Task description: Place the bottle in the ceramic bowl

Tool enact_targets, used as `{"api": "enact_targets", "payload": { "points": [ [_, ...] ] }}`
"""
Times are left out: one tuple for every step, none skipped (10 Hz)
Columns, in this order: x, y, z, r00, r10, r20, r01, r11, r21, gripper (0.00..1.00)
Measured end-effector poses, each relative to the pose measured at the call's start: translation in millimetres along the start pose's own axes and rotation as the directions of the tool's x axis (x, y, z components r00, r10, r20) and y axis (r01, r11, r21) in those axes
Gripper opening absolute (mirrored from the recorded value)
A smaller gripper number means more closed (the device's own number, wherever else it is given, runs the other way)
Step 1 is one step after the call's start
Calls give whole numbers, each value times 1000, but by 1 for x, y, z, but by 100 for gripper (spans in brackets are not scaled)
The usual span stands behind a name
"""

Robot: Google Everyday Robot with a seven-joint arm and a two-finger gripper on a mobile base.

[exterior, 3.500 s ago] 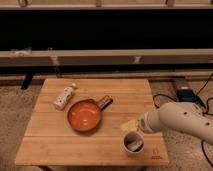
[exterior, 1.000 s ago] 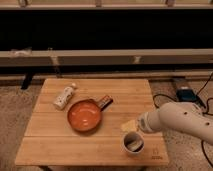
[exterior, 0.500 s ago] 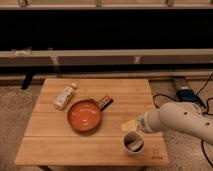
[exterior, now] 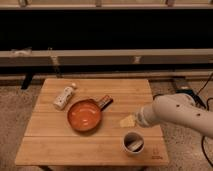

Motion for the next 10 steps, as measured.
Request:
{"api": "enact_targets", "payload": {
  "points": [
    [-17, 9, 8, 999, -31, -13, 31, 999, 13, 80],
    [-35, 22, 18, 998, -58, -25, 59, 998, 20, 80],
    [-53, 37, 30, 995, -91, -41, 92, 995, 26, 80],
    [-74, 57, 44, 989, -132, -61, 134, 990, 31, 80],
    [-90, 70, 55, 984, -161, -74, 164, 986, 37, 80],
    [-106, 83, 65, 979, -186, -88, 191, 981, 44, 80],
    [-124, 99, 77, 971, -214, -104, 220, 974, 49, 80],
    [-138, 110, 87, 966, -232, -117, 239, 970, 53, 80],
    [-152, 122, 98, 961, -245, -131, 254, 965, 59, 80],
    [-172, 138, 114, 954, -256, -156, 269, 961, 70, 80]
  ]
}}
